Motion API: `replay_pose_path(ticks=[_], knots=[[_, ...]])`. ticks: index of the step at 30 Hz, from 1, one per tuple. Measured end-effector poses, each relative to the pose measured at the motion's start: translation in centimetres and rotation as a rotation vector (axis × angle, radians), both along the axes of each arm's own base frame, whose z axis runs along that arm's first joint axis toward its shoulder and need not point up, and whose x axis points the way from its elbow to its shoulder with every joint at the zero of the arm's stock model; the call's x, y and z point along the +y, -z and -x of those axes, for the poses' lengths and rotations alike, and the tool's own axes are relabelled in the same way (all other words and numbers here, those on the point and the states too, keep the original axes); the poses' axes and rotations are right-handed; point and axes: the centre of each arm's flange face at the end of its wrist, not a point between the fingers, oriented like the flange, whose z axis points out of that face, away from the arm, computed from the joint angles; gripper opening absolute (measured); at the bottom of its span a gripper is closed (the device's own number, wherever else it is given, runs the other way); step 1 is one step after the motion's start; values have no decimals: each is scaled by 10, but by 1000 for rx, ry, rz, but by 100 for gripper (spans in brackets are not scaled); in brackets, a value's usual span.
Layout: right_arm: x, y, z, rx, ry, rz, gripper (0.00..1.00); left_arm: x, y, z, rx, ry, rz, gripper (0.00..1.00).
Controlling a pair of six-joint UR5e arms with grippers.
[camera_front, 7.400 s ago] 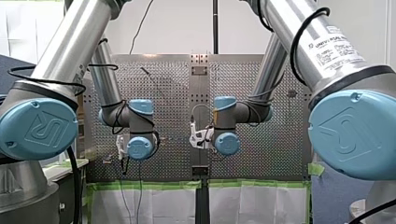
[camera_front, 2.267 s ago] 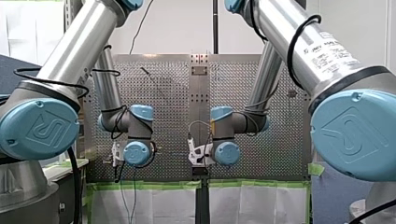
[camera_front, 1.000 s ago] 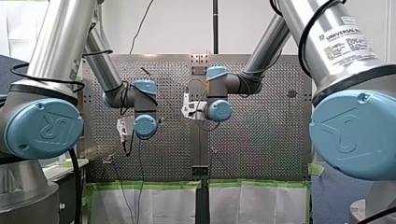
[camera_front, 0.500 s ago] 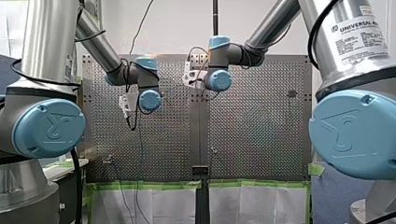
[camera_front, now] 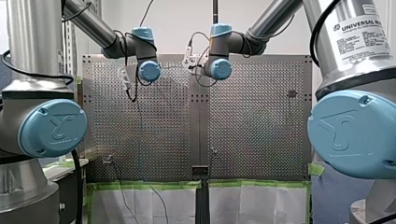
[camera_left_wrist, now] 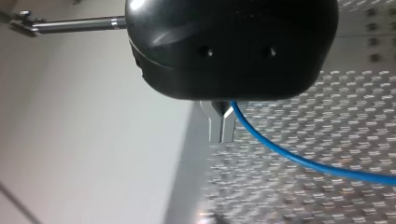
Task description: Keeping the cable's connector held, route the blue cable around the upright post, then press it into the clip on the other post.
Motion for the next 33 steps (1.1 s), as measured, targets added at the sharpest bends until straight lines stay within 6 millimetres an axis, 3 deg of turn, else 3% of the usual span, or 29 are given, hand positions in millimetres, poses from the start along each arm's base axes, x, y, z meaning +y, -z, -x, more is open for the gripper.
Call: replay_pose_path(ticks=[5,14,21,26,33], knots=[[-4,-16,-5,-7,-5,6,0,8,-38,4,-36,-13,4,0],[-8,-53,-15,-44,-39,26,0,22,-92,16,-88,-13,3,0],[-15,-83,-21,-119,-86,31,0,32,-127,15,-108,-20,0,0],[-20,-100,-21,-149,-94,48,0,44,-133,4,-85,-30,-20,0],[-33,-107,-31,-159,-101,53,0,64,-112,-20,7,-30,-63,0]])
